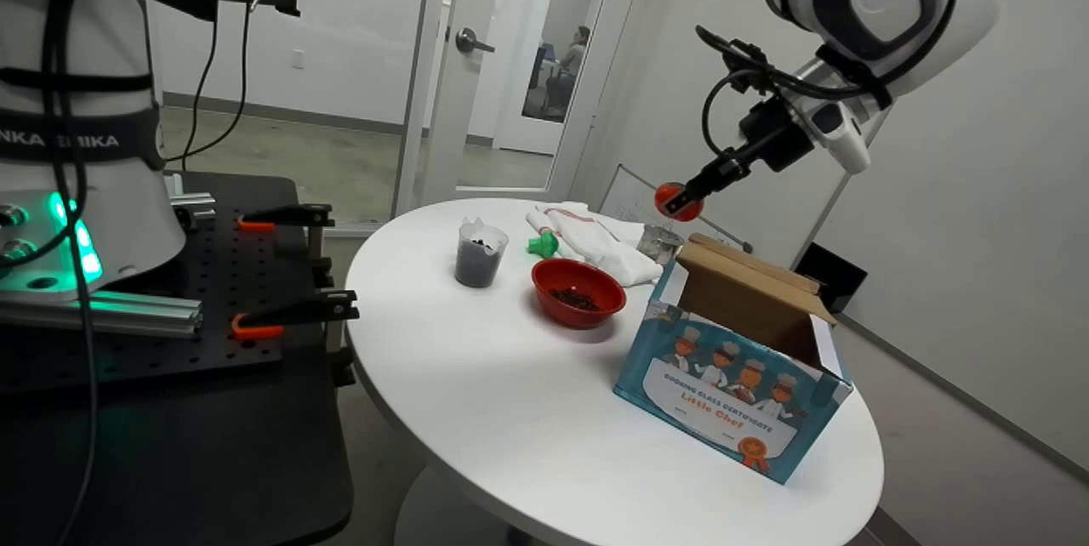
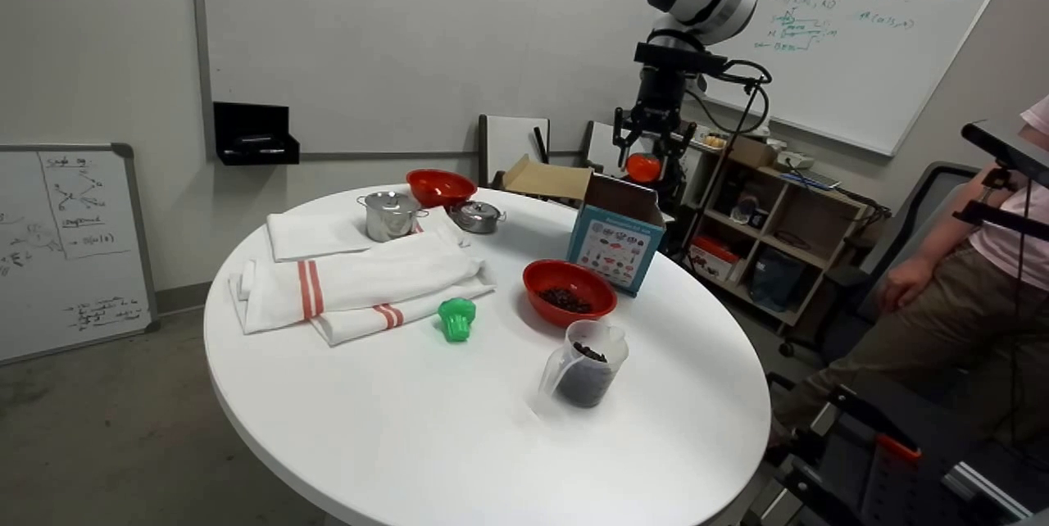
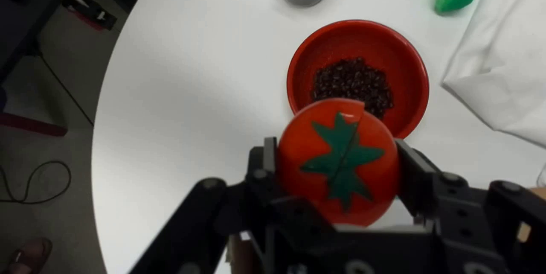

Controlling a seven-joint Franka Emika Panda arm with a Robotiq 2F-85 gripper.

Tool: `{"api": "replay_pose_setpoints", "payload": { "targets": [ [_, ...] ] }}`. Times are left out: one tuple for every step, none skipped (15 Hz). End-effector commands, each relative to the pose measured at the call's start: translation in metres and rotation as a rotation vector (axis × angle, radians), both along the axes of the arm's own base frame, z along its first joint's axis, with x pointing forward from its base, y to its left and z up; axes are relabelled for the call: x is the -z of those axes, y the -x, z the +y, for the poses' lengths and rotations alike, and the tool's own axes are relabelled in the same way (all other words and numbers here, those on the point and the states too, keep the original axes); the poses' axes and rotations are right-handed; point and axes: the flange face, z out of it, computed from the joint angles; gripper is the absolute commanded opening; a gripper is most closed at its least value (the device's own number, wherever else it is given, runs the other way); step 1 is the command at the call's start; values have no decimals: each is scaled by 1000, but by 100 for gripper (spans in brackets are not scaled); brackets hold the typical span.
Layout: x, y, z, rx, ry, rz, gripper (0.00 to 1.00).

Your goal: Put the plastic tomato in the blue box

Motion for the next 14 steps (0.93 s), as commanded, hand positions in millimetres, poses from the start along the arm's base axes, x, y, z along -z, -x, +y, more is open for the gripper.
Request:
{"api": "replay_pose_setpoints", "payload": {
  "targets": [
    [-13,18,-30,108,-18,-7,38],
    [-14,20,-37,137,-22,-11,38],
    [-15,22,-43,166,-26,-13,38],
    [-16,23,-47,203,-21,-16,38],
    [-15,24,-51,234,-19,-18,38],
    [-16,24,-53,260,-14,-16,38],
    [-16,24,-55,286,-6,-13,38],
    [-17,24,-55,305,-2,-8,38],
    [-16,24,-55,318,-2,-2,38],
    [-16,24,-55,329,0,4,38],
    [-16,24,-54,335,-2,10,38],
    [-9,18,-59,291,11,15,63],
    [-9,18,-59,298,12,18,63],
    [-9,18,-59,302,13,20,63]
  ]
}}
